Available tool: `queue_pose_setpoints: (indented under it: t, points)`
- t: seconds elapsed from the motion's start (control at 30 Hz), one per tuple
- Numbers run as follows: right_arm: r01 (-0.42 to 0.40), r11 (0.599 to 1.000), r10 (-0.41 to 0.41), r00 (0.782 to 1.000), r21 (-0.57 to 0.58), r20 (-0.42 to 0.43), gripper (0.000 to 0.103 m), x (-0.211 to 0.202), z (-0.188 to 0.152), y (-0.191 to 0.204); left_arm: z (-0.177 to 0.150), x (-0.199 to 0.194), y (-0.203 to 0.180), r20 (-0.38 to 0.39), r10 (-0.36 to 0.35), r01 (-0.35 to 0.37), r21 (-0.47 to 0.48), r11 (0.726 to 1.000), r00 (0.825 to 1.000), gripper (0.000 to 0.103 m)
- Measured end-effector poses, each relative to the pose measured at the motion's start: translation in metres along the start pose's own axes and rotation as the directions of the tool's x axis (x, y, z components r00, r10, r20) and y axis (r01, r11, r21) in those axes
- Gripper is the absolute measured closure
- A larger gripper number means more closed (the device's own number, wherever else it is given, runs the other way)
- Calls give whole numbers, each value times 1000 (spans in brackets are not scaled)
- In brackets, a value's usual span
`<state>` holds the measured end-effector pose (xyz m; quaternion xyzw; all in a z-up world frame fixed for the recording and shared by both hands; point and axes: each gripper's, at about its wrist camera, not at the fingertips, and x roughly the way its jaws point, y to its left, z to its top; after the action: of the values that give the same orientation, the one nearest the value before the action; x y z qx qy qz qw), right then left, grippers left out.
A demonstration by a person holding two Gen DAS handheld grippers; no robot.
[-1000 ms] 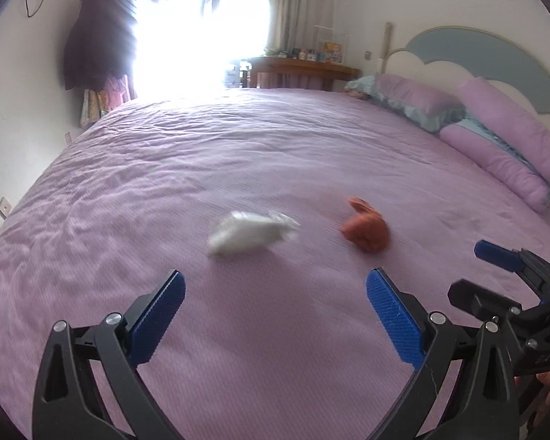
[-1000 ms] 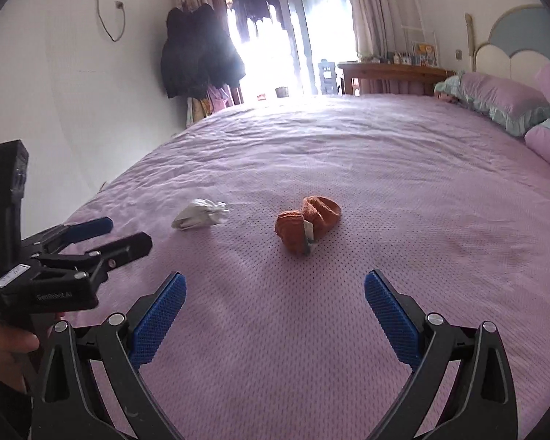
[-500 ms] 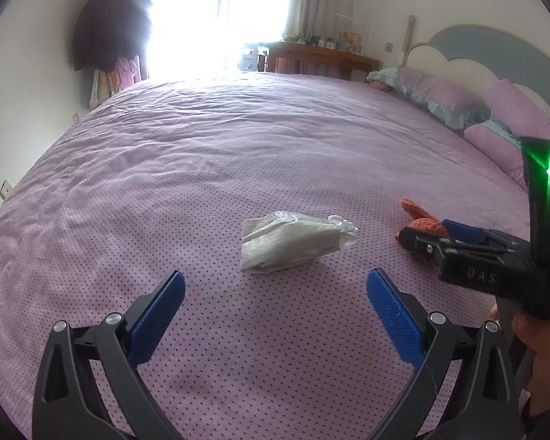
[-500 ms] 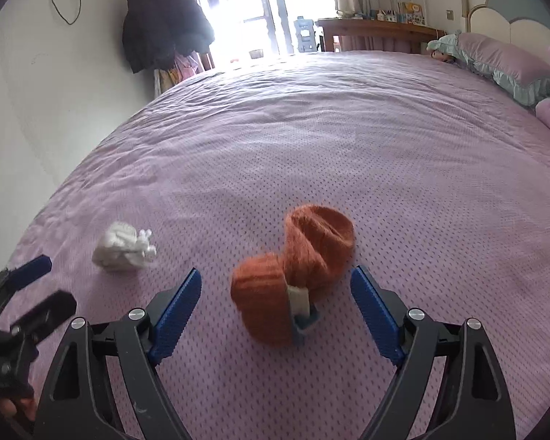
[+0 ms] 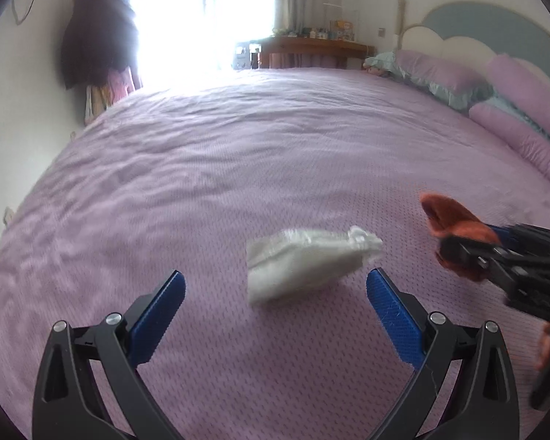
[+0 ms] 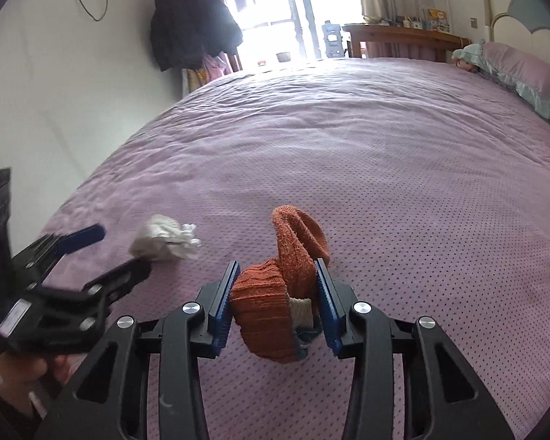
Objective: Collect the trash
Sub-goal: 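Grasp the white tissue with the left gripper while the right gripper grasps the orange socks, then carry both to the yellow bucket and open both grippers to drop them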
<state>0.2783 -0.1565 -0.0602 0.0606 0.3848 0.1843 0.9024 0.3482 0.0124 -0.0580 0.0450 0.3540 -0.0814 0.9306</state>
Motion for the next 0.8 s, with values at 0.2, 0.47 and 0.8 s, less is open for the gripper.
queue_pose_setpoints:
  t: [0.2, 0.47, 0.8]
  points:
    - [-3, 1000, 3, 1000, 8, -12, 63, -5, -2, -2, 14, 27, -8, -60, -71, 76, 86, 993, 996, 4]
    - [-28, 999, 28, 1000, 27, -8, 63, -11, -7, -12, 15, 48, -22, -119, -84, 97, 109, 989, 989, 57]
    - [-51, 998, 51, 999, 25, 8, 63, -36, -21, -15, -5, 7, -28, -85, -190, 195, 54, 979, 978, 81]
